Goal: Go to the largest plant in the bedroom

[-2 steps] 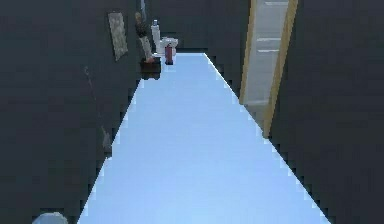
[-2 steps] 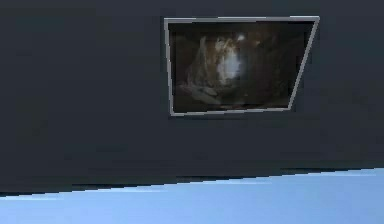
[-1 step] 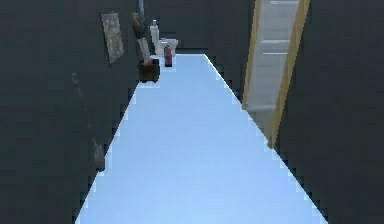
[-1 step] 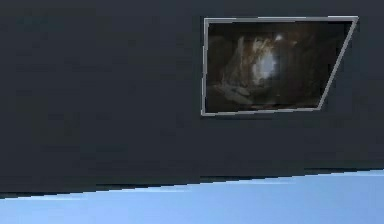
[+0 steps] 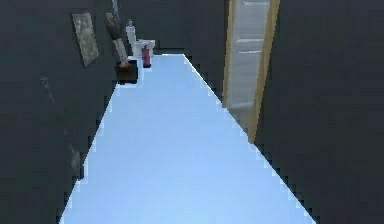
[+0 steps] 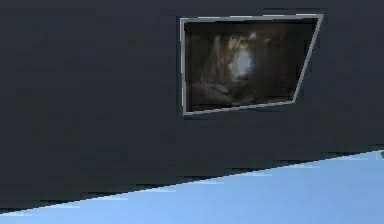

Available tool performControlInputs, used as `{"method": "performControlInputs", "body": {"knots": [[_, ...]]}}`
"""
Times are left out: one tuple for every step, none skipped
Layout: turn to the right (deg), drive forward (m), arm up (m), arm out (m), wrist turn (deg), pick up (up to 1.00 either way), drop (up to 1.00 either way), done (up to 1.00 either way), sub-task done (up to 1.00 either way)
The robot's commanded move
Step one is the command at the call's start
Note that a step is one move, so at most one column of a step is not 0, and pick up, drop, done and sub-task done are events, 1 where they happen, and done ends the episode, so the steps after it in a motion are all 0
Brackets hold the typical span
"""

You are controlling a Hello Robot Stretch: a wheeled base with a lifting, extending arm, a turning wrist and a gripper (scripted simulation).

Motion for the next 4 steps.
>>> {"method": "performControlInputs", "body": {"knots": [[0.0,1.0,0.0,0.0,0.0,0.0,0.0,0.0,0.0],[0.0,1.0,0.0,0.0,0.0,0.0,0.0,0.0,0.0],[12.0,0.0,0.0,0.0,0.0,0.0,0.0,0.0,0.0],[0.0,0.15,0.0,0.0,0.0,0.0,0.0,0.0,0.0]]}}
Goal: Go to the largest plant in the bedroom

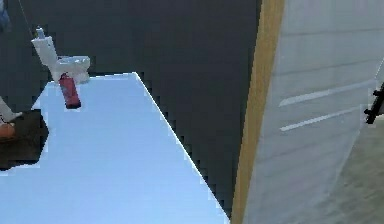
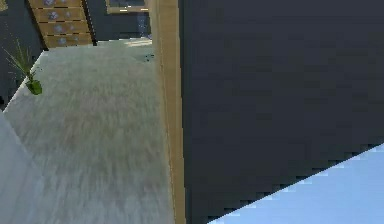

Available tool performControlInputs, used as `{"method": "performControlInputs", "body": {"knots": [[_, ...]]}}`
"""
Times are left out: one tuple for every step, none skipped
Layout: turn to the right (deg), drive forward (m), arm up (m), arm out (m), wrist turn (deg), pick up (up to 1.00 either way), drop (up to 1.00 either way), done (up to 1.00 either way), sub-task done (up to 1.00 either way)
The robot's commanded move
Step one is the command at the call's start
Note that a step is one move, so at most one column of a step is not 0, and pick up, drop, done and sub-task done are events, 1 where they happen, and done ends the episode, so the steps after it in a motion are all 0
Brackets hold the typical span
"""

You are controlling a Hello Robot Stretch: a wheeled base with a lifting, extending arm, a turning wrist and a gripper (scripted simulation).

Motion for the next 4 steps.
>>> {"method": "performControlInputs", "body": {"knots": [[30.0,0.0,0.0,0.0,0.0,0.0,0.0,0.0,0.0],[0.0,0.5,0.0,0.0,0.0,0.0,0.0,0.0,0.0],[33.0,0.0,0.0,0.0,0.0,0.0,0.0,0.0,0.0],[0.0,0.3,0.0,0.0,0.0,0.0,0.0,0.0,0.0]]}}
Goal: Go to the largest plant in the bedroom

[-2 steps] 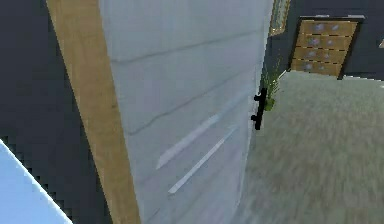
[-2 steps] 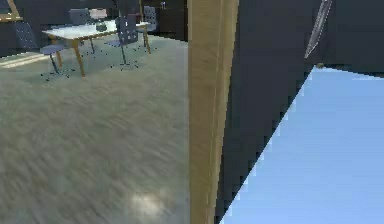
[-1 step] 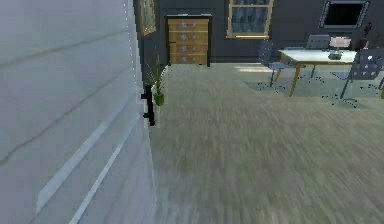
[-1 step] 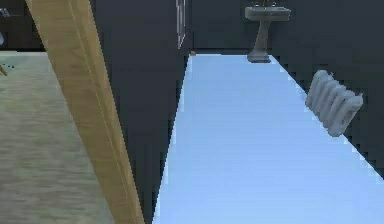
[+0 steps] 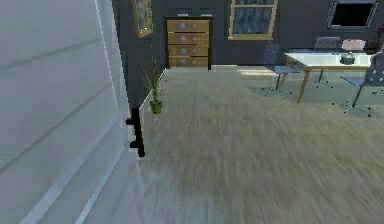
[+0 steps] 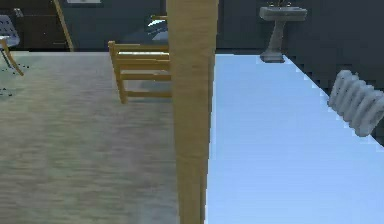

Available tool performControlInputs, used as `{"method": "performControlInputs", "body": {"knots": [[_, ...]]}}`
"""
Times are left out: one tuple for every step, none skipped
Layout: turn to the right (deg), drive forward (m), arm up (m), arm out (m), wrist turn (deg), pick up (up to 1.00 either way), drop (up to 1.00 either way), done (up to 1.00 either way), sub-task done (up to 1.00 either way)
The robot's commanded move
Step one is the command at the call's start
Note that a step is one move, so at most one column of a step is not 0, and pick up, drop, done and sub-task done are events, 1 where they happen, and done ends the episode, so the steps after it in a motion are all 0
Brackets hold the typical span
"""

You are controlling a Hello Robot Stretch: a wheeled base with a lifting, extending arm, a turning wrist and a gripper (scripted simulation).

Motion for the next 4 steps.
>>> {"method": "performControlInputs", "body": {"knots": [[45.0,0.0,0.0,0.0,0.0,0.0,0.0,0.0,0.0],[6.0,0.0,0.0,0.0,0.0,0.0,0.0,0.0,0.0],[0.0,1.0,0.0,0.0,0.0,0.0,0.0,0.0,0.0],[0.0,1.0,0.0,0.0,0.0,0.0,0.0,0.0,0.0]]}}
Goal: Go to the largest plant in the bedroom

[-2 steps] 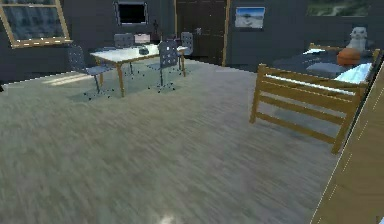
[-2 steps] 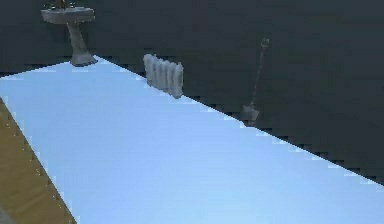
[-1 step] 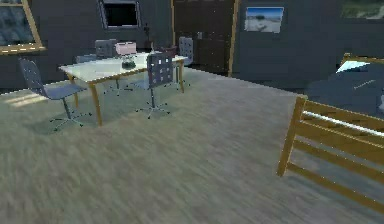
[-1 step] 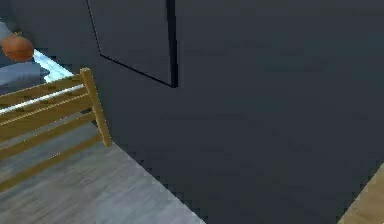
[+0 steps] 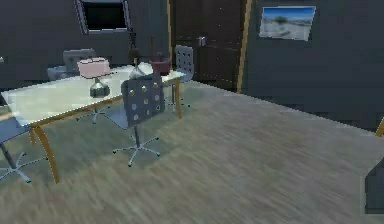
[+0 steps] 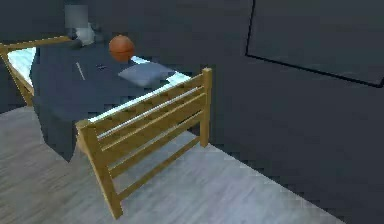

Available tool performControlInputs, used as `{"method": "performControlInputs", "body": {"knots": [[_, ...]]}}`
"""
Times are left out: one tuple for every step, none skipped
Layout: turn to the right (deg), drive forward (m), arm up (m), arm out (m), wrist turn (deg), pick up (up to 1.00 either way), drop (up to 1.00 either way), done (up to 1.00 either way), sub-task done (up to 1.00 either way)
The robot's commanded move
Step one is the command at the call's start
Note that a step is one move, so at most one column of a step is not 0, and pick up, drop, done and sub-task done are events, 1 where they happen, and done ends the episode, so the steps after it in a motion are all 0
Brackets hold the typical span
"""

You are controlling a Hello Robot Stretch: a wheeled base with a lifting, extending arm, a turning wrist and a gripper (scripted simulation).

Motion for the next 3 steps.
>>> {"method": "performControlInputs", "body": {"knots": [[0.0,1.0,0.0,0.0,0.0,0.0,0.0,0.0,0.0],[3.0,0.0,0.0,0.0,0.0,0.0,0.0,0.0,0.0],[0.0,0.7,0.0,0.0,0.0,0.0,0.0,0.0,0.0]]}}
